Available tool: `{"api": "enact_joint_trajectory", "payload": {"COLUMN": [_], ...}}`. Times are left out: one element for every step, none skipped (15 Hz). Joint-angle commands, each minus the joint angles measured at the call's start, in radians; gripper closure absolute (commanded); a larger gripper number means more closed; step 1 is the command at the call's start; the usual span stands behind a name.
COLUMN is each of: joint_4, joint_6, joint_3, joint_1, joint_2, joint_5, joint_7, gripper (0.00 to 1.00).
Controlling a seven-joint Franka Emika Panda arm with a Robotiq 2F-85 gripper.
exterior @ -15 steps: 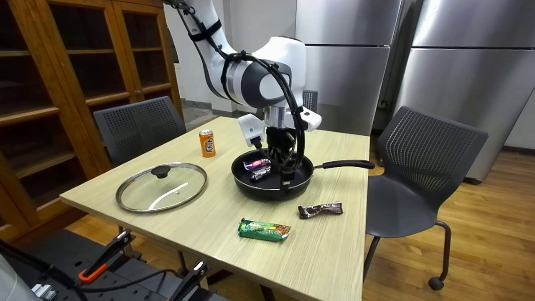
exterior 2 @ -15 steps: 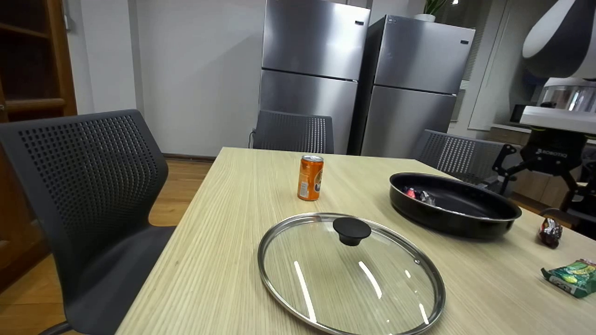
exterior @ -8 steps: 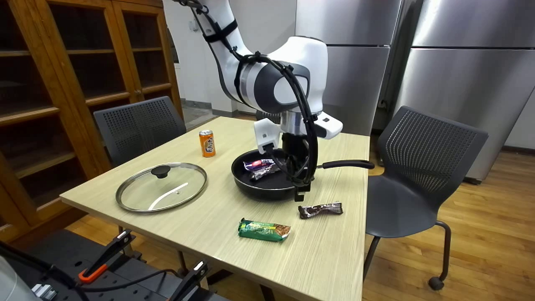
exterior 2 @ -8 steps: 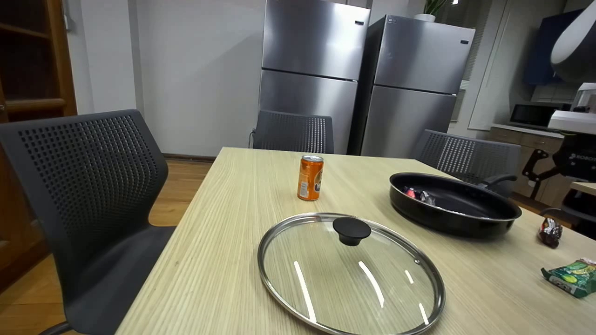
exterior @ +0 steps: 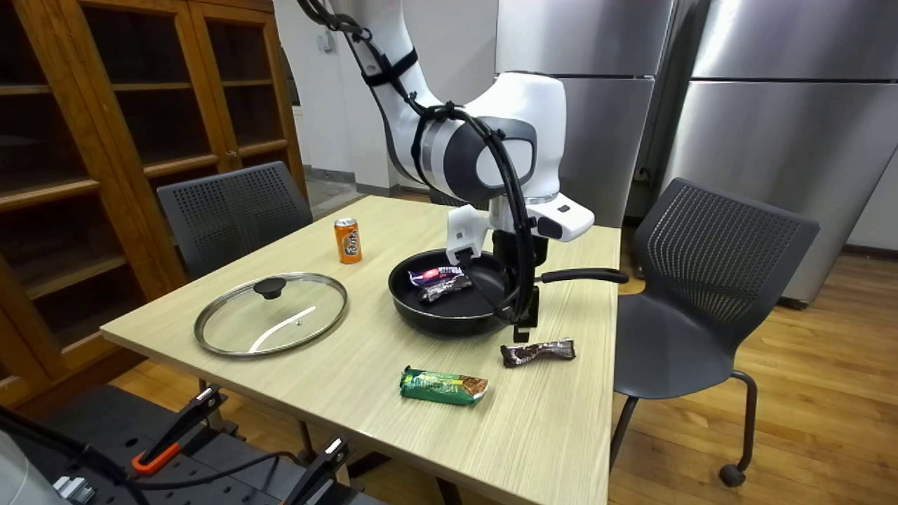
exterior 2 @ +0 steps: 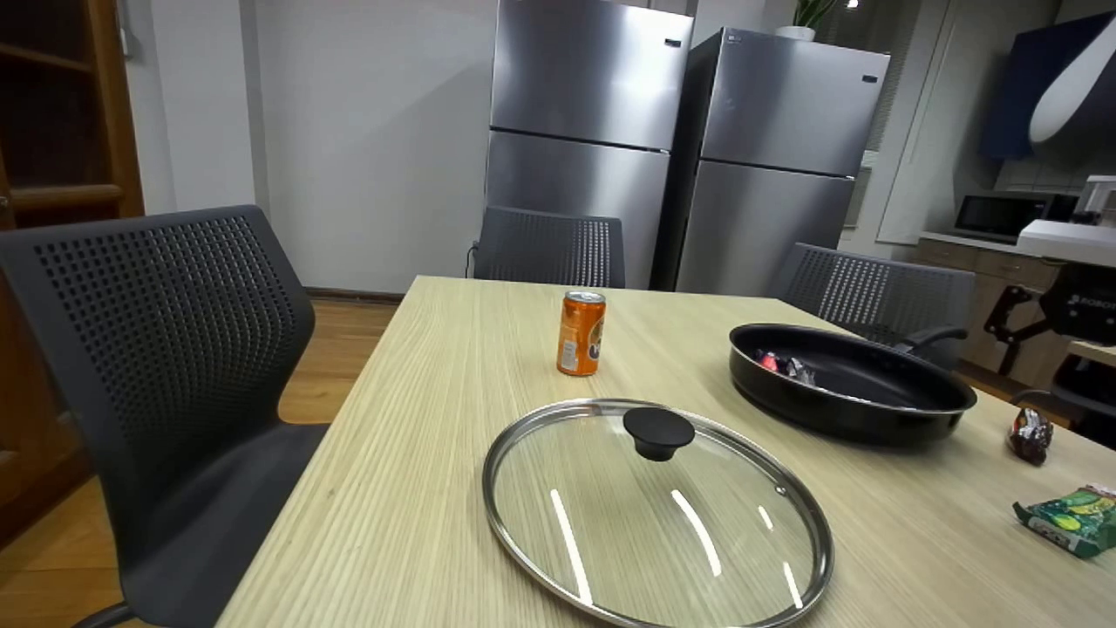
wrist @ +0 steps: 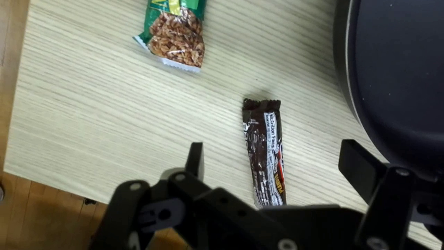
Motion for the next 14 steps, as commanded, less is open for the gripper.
{"api": "enact_joint_trajectory", "payload": {"joint_4": [0.078,0.096,0.114,0.131,0.145,0.159,0.170,0.184,0.196,0.208,0.218,0.227,0.235,0.245], "joint_6": [0.000,-0.004,-0.009,-0.013,-0.018,-0.023,-0.027,-0.033,-0.036,-0.038,-0.040,-0.042,-0.044,-0.047], "joint_3": [0.000,-0.006,-0.004,-0.013,-0.014,-0.017,-0.019,-0.020,-0.020,-0.018,-0.017,-0.015,-0.015,-0.011], "joint_1": [-0.010,-0.008,-0.012,-0.008,-0.011,-0.012,-0.012,-0.013,-0.015,-0.016,-0.017,-0.019,-0.019,-0.024], "joint_2": [0.068,0.087,0.103,0.121,0.135,0.149,0.163,0.178,0.191,0.204,0.214,0.224,0.232,0.240], "joint_5": [0.021,0.020,0.025,0.021,0.023,0.021,0.021,0.021,0.021,0.023,0.024,0.025,0.025,0.028], "joint_7": [0.050,0.066,0.071,0.088,0.095,0.104,0.110,0.117,0.121,0.124,0.128,0.128,0.129,0.124], "gripper": [0.00,0.00,0.00,0.00,0.00,0.00,0.00,0.00,0.00,0.00,0.00,0.00,0.00,0.00]}}
